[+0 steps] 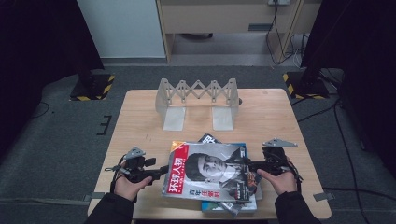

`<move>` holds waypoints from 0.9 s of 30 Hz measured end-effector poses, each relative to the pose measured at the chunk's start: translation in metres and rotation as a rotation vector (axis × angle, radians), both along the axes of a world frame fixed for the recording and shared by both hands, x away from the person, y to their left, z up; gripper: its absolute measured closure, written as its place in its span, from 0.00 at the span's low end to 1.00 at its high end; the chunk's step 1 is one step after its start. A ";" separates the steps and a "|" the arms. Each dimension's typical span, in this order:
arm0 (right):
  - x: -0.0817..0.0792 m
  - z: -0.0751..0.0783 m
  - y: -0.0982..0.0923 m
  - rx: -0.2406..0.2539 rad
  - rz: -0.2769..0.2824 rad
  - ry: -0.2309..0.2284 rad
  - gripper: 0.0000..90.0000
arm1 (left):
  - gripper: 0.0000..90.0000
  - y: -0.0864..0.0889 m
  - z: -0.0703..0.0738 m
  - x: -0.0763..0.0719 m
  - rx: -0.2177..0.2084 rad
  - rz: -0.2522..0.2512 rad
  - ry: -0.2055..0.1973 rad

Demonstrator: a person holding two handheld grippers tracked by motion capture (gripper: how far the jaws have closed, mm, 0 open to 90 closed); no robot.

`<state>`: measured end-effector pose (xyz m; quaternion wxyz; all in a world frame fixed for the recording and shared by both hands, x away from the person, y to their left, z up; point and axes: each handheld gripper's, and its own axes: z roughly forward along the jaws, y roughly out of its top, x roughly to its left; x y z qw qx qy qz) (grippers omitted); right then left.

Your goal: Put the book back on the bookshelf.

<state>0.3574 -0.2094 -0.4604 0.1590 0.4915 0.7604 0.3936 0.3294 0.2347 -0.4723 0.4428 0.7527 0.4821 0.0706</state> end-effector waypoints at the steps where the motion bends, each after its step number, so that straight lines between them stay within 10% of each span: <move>1: -0.001 -0.001 0.002 0.000 0.002 0.003 0.09 | 0.28 -0.002 -0.001 -0.001 -0.006 -0.012 0.013; 27: -0.011 -0.023 0.027 0.004 0.085 0.086 0.12 | 0.33 -0.022 -0.014 -0.012 0.038 -0.103 0.139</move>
